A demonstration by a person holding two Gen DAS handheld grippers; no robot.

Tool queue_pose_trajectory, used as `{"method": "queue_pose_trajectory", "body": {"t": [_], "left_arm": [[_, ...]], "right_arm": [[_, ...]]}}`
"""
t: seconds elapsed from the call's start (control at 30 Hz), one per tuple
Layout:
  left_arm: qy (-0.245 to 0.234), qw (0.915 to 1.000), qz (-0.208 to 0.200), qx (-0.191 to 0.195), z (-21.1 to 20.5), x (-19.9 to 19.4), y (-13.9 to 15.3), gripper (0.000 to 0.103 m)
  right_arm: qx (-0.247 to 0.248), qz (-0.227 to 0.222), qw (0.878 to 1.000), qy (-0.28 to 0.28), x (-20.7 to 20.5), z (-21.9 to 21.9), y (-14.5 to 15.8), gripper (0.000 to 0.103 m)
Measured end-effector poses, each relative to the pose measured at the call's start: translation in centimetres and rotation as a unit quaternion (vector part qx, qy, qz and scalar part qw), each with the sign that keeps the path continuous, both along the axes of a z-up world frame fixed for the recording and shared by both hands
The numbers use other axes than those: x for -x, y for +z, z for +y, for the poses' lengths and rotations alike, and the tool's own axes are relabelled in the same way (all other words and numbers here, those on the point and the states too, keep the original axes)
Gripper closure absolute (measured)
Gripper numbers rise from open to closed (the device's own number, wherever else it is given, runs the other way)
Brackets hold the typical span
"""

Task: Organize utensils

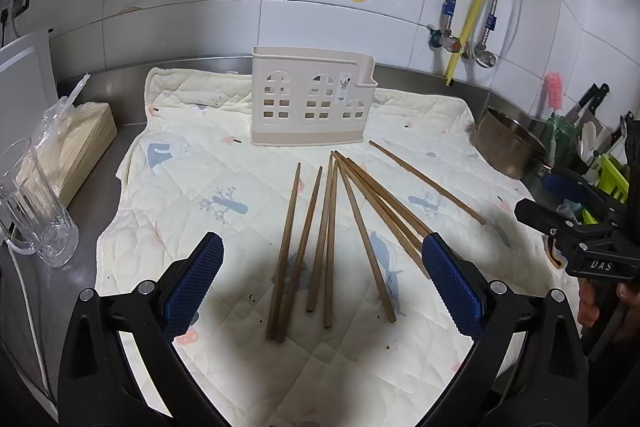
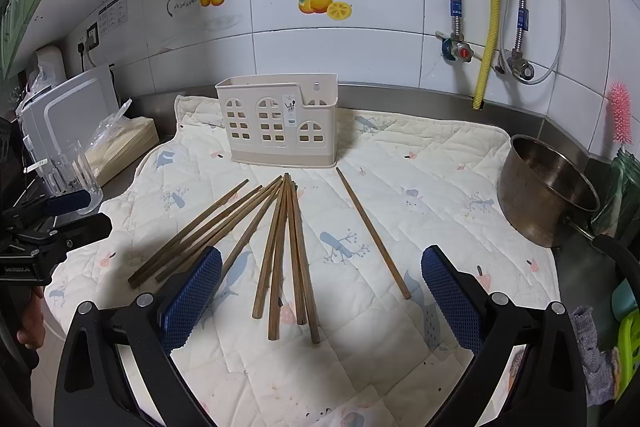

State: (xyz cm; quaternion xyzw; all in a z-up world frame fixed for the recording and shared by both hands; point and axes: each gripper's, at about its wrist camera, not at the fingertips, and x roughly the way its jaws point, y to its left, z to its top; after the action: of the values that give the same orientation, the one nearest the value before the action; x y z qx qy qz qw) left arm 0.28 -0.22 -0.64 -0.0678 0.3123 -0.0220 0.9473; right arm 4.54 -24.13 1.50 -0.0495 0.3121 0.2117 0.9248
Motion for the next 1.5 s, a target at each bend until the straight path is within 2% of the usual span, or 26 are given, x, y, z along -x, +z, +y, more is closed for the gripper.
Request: {"method": "queue_pose_trajectory", "body": {"t": [0.4,1.5], "left_arm": [[0.018,0.9993,-0.018,-0.029,-0.30,0.47,0.44,0.005],[0.023,0.9990,-0.027,-0.027,-0.37,0.75,0.77,0.005]], "right_arm": [[-0.004,-0.003,1.000,0.000,-0.01,-0.15,0.10,0.006],[-0.011,-0.008,1.000,0.002,0.23,-0.33,0.38,0.006]]}}
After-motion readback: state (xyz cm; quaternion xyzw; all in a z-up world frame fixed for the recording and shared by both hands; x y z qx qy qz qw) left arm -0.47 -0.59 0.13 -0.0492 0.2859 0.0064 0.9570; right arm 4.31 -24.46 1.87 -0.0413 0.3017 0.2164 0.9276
